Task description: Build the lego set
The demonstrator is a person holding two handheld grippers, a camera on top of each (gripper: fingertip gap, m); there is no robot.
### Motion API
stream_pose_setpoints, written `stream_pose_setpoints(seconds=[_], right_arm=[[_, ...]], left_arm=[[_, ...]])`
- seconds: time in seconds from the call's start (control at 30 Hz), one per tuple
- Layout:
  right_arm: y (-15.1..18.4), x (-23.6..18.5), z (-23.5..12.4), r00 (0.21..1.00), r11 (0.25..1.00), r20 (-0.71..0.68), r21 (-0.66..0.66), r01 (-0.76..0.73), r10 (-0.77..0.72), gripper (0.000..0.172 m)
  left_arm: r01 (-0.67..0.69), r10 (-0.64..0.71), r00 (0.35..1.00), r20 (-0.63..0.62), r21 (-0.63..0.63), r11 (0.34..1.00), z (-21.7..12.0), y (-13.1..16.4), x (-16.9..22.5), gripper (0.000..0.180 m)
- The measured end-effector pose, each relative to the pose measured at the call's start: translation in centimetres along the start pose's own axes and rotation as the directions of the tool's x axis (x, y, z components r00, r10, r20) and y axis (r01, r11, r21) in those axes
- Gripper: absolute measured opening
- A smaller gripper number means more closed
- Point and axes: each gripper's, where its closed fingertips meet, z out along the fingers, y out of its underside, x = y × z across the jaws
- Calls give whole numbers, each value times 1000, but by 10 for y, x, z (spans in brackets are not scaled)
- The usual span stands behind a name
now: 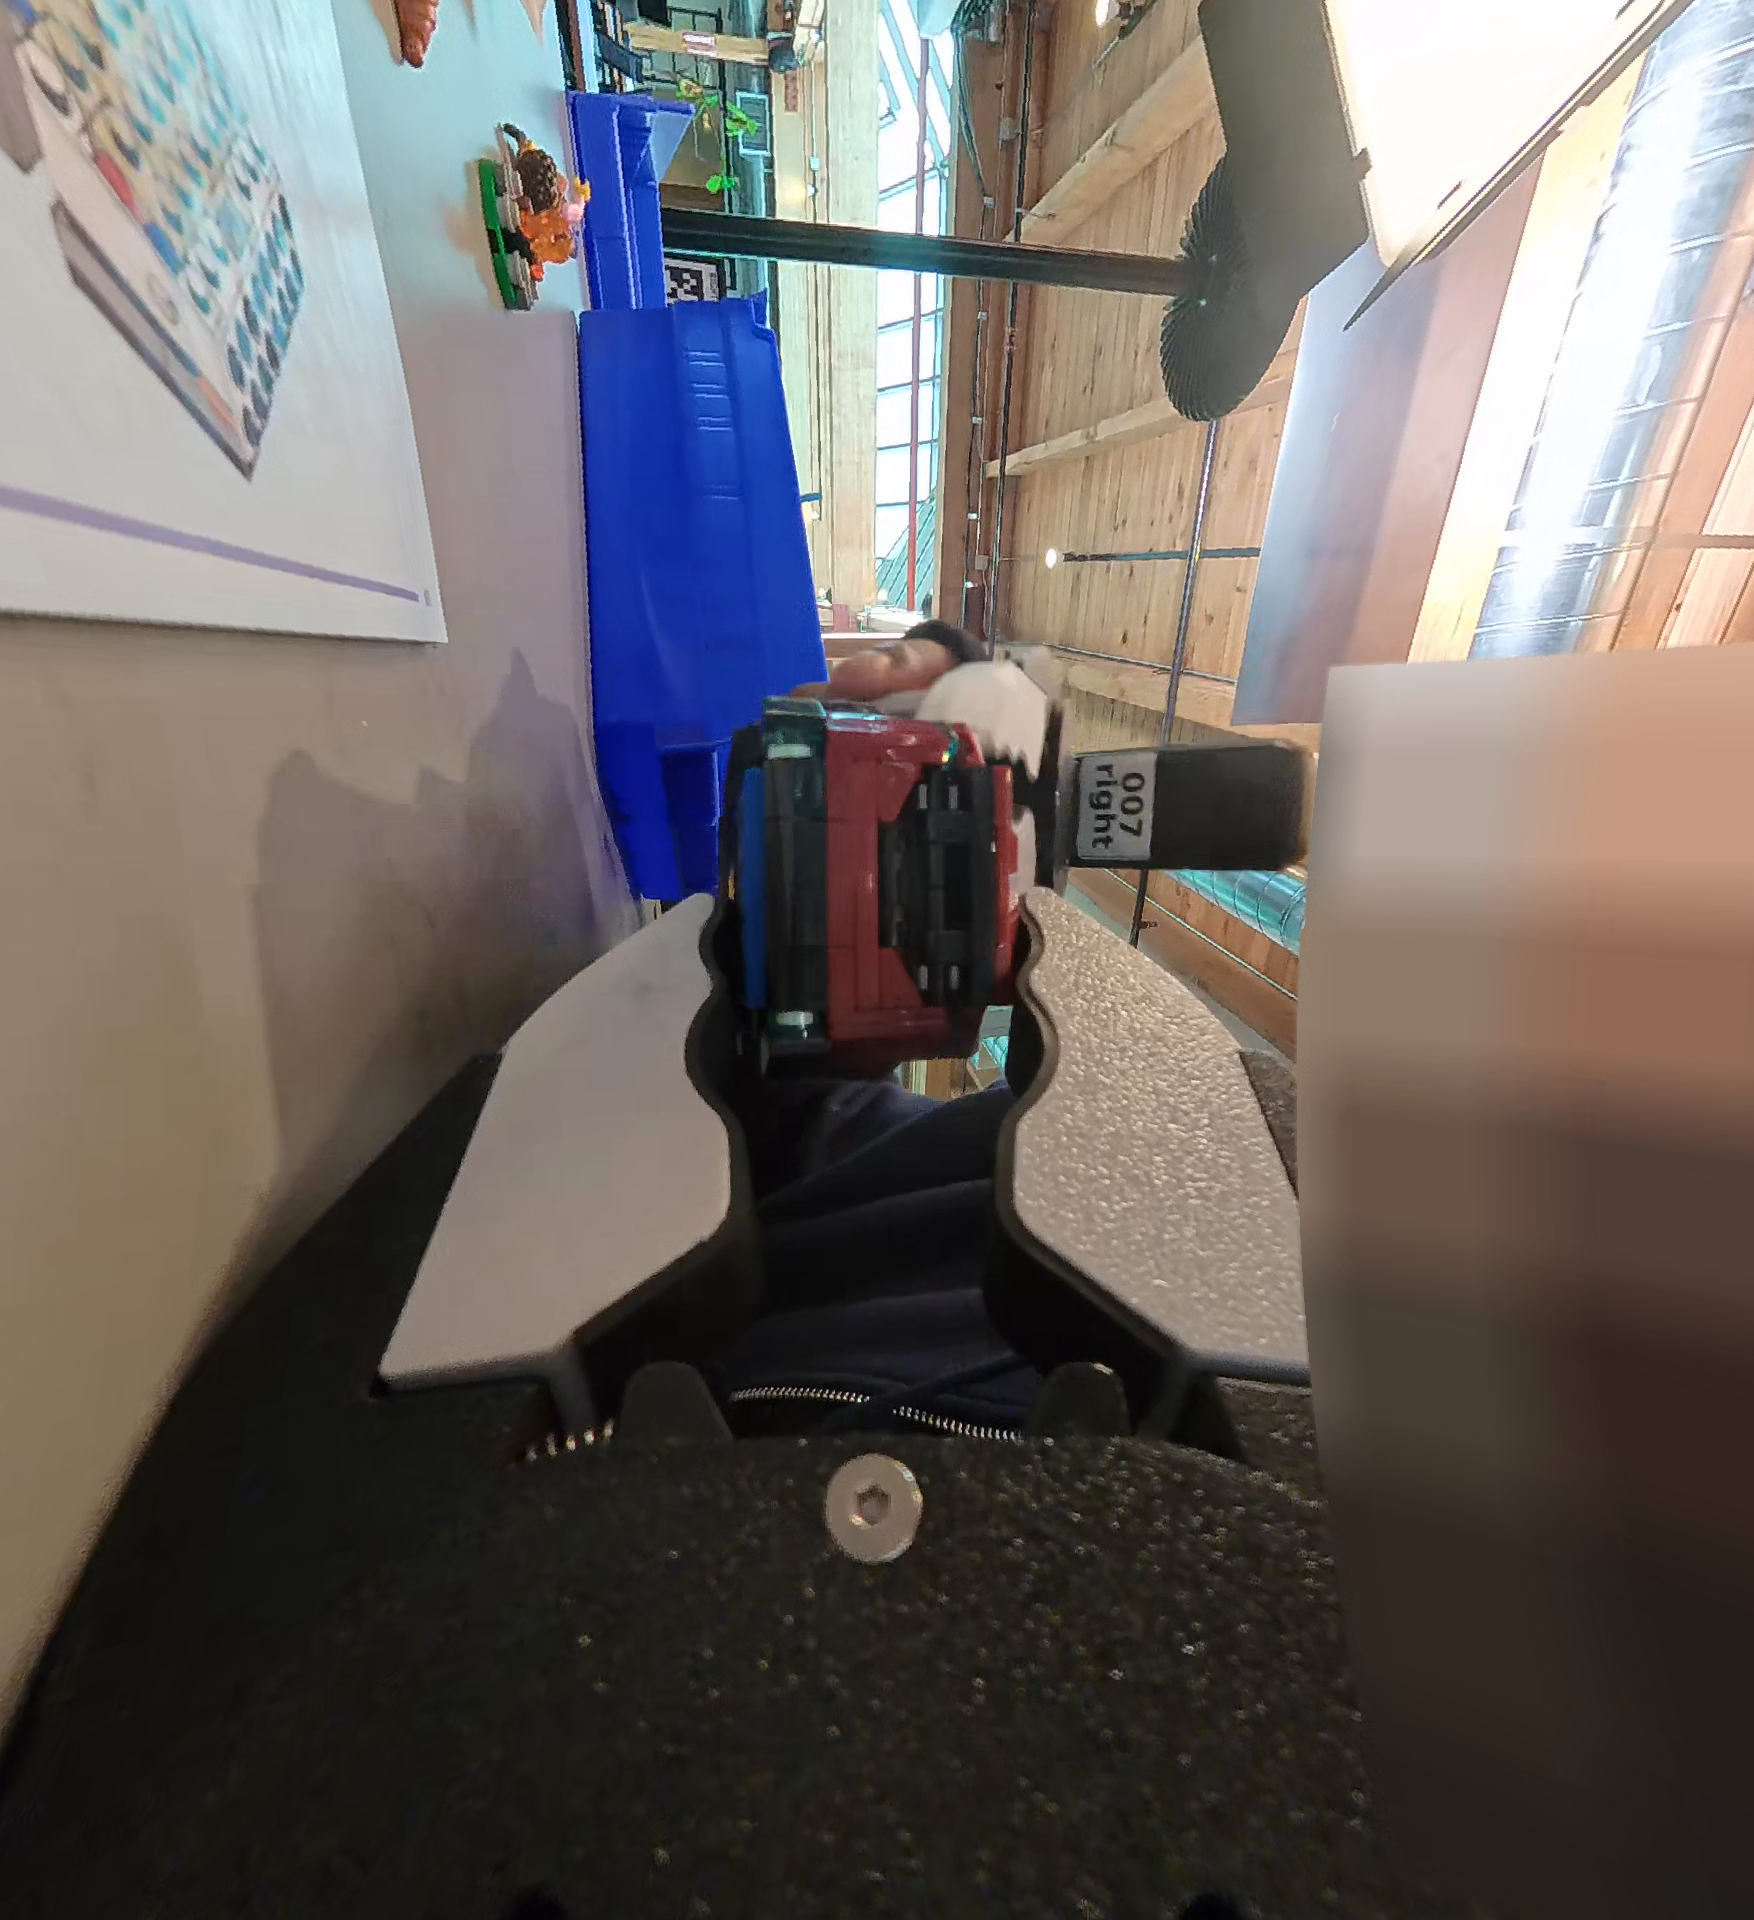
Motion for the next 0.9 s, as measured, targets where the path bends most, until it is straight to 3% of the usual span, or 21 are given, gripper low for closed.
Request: stream_pose_setpoints(seconds=[0.1,0.2,0.5,0.9], right_arm=[[0,-11,7,979,979,64,-50,198,-195,11],[-1,-14,12,952,956,136,-70,284,-273,14],[1,-17,17,900,924,286,-96,369,-330,13],[7,-23,18,779,823,482,-185,538,-401,12]], left_arm=[[1,-1,1000,2,-15,1000,1,2,0,49],[-1,1,1000,6,-25,1000,1,3,-1,49],[0,0,1000,6,-35,999,0,3,-1,49],[-1,2,1000,17,-59,998,2,7,-2,49]])
